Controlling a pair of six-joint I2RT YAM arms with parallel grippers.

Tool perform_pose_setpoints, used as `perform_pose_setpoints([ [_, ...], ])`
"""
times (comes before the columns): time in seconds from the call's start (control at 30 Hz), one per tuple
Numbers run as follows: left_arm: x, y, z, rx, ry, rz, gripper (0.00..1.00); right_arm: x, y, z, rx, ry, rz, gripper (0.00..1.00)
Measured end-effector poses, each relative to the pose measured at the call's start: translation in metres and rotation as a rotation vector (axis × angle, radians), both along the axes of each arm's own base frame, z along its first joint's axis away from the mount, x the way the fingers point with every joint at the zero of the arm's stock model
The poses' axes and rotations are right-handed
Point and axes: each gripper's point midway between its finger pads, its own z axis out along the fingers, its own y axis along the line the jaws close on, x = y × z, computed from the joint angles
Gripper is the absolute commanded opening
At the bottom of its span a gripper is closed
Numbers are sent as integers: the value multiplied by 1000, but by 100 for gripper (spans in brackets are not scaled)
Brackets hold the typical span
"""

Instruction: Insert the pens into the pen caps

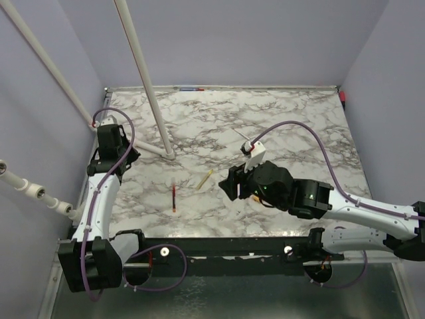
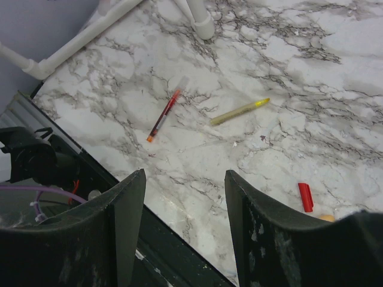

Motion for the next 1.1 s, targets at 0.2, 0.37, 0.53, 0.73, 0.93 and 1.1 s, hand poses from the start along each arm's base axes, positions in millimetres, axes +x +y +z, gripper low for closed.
perform_pose_setpoints([
  [0.2,-16,-39,13,-92,-49,-163,0,0,1,7,14,-5,1,60],
  [0.37,-35,-97,24,-152,-70,-390,0,0,1,7,8,-2,0,60],
  [0.53,-59,-149,31,-204,-69,-609,0,4,-2,8,6,-9,-23,60],
  [0.73,-80,-180,39,-248,-80,-769,0,25,-9,1,-26,2,-93,60],
  [0.93,-88,-202,40,-254,-70,-870,0,42,-21,-2,-69,10,-163,60],
  [1.1,-85,-220,39,-261,-77,-927,0,56,-50,-1,-105,8,-260,60],
])
